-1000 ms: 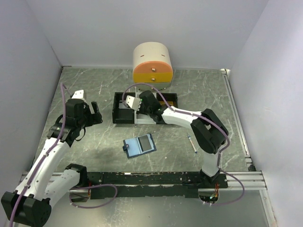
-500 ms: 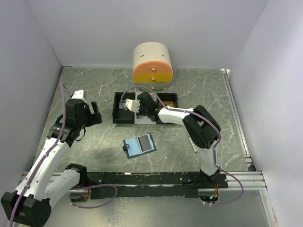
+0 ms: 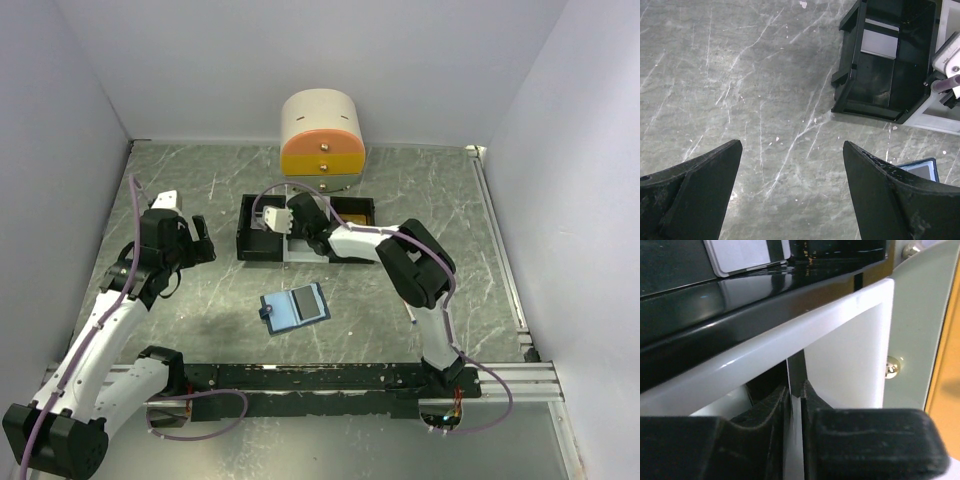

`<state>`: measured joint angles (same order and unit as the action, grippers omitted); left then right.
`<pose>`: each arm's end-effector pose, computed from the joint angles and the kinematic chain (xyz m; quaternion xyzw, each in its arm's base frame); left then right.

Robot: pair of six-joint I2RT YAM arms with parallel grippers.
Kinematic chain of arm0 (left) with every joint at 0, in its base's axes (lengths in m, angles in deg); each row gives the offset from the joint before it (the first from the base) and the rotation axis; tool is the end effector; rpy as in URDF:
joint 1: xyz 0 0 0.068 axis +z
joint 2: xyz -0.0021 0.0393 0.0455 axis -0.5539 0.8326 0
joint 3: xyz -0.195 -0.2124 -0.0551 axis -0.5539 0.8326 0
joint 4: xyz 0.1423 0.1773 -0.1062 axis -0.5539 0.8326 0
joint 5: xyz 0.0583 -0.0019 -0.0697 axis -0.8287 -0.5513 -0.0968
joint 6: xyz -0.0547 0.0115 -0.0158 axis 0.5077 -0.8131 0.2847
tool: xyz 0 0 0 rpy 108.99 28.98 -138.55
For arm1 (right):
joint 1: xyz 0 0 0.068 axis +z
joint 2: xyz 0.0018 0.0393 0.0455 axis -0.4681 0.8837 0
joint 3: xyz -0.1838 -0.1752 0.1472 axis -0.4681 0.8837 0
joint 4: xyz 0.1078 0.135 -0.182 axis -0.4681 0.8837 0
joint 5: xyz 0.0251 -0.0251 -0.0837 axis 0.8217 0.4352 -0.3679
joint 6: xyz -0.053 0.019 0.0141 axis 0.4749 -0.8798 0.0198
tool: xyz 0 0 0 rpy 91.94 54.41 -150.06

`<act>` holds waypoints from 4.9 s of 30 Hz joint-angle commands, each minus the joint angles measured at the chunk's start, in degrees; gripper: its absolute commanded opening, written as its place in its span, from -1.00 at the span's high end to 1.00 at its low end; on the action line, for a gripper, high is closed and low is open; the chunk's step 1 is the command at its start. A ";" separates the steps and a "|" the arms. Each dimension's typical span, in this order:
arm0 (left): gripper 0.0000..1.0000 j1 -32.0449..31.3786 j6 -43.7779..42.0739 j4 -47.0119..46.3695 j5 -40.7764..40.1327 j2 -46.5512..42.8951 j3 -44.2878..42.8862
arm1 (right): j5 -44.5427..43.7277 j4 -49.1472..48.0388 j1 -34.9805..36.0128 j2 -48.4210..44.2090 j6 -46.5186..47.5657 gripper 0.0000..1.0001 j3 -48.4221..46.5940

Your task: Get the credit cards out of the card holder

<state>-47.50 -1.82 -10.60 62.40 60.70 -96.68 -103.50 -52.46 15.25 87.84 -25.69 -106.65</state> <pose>0.1605 -0.0315 0.3016 -0.1111 0.8882 -0.0558 0.4422 0.3381 0.3026 0.1682 -0.6186 0.6560 -0.1420 0.4085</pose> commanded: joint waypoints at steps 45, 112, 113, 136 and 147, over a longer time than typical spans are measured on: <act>-0.86 -0.61 -1.13 0.14 1.66 0.58 0.04 | 6.28 -13.80 -2.11 -18.78 -22.34 -0.28 10.07; -0.52 -41.74 41.33 -40.04 6.59 10.83 23.28 | 30.59 -11.71 0.07 -34.40 -96.12 0.25 45.78; -0.53 -41.76 41.33 -39.86 6.59 11.06 23.14 | 30.38 -11.73 0.02 -34.19 -96.18 0.24 45.97; -0.36 -42.80 42.13 -40.68 3.33 18.05 19.58 | 29.31 -12.79 0.05 -34.52 -97.21 0.30 47.90; -0.19 -42.91 46.77 -48.48 0.86 22.30 25.15 | 30.49 -9.82 0.01 -37.28 -95.68 0.34 44.88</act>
<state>-90.01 42.94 -52.80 64.84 82.54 -74.02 -73.93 -64.54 15.07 52.06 -122.97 -59.66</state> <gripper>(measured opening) 0.601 0.335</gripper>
